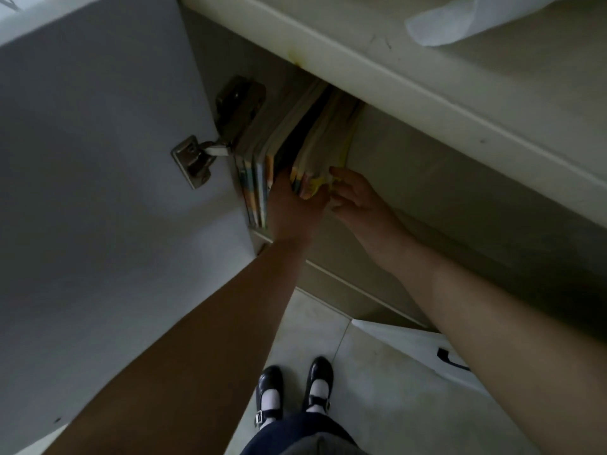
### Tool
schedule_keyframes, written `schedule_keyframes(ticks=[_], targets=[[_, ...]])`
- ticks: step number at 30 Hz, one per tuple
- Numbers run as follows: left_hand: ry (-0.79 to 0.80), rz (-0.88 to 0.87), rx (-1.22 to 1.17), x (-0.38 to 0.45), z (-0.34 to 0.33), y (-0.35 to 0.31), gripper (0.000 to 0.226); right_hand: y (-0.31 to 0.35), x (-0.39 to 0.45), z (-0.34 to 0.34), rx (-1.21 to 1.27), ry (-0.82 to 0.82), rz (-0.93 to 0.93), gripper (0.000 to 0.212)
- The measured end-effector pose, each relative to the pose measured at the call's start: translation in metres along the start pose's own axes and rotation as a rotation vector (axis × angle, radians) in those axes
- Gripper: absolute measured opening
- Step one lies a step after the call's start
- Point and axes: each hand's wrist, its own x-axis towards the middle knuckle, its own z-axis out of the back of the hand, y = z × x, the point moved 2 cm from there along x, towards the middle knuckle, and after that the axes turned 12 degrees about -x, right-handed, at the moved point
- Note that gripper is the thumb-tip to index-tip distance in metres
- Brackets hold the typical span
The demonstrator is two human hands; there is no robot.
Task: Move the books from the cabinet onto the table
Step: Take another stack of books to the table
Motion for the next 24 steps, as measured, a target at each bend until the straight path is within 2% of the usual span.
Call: schedule_keyframes(ticks=[4,7,12,16,19,22,24], targets=[[0.021,0.010,0.063,-0.008,0.015,-0.003,0.063,0.000,-0.008,-0.003,0.003,0.031,-0.003,0.055],[0.083,0.077,0.072,-0.021,0.030,-0.001,0.037,-0.004,-0.025,-0.001,0.013,0.052,-0.031,0.053],[0.193,0.201,-0.122,-0.060,0.054,-0.013,0.020,-0.027,-0.072,0.014,-0.011,-0.077,-0.146,0.047],[0.322,0.362,-0.213,-0.099,0.070,-0.029,0.025,-0.044,-0.126,0.024,0.018,-0.213,-0.280,0.063],[0.453,0.481,-0.290,-0.122,0.083,-0.035,0.030,-0.067,-0.168,0.028,0.168,-0.178,-0.365,0.079],[0.558,0.575,-0.316,-0.150,0.092,-0.040,0.051,-0.087,-0.216,0.022,0.409,-0.134,-0.448,0.076],[0.608,0.645,-0.307,-0.166,0.093,-0.041,0.057,-0.096,-0.243,0.014,0.523,-0.102,-0.443,0.080]])
